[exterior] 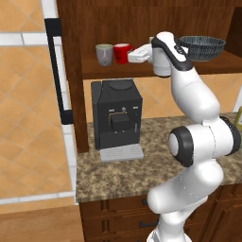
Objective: Gather all objects into one cabinet and sort the glasses and bowls to opposite sides.
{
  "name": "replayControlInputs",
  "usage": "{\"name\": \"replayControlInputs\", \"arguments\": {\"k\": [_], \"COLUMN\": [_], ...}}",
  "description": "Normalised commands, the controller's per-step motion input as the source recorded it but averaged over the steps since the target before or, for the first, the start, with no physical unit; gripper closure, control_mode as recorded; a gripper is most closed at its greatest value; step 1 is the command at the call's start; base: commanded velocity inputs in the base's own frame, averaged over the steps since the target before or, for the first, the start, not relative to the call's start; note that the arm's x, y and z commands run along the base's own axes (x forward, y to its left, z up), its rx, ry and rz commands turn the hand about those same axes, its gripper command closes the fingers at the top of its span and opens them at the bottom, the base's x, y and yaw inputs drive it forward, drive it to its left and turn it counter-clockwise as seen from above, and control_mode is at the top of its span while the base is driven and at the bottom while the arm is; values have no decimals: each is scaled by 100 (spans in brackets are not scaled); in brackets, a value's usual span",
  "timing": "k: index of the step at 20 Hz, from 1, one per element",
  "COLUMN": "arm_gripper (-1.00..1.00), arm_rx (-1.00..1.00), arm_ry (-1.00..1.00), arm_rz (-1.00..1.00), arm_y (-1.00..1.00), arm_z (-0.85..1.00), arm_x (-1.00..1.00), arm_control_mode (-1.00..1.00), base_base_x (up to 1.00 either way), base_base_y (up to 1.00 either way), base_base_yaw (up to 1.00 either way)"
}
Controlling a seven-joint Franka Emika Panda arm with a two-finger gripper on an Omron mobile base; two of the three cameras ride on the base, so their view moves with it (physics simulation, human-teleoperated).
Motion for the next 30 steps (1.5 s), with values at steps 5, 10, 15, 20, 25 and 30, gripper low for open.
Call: {"name": "replayControlInputs", "arguments": {"k": [5,10,15,20,25,30], "arm_gripper": [-100,-100,-100,-100,-100,-100], "arm_rx": [0,0,0,0,0,0], "arm_ry": [0,0,0,2,18,23], "arm_rz": [0,0,-1,-6,-29,-39], "arm_y": [2,-13,-19,-16,-27,-32], "arm_z": [0,19,25,29,16,2], "arm_x": [0,-2,-35,-38,-16,-12], "arm_control_mode": [-100,-100,-100,-100,-100,-100], "base_base_x": [0,0,0,0,0,0], "base_base_y": [0,0,0,0,0,0], "base_base_yaw": [0,0,0,0,0,0]}}
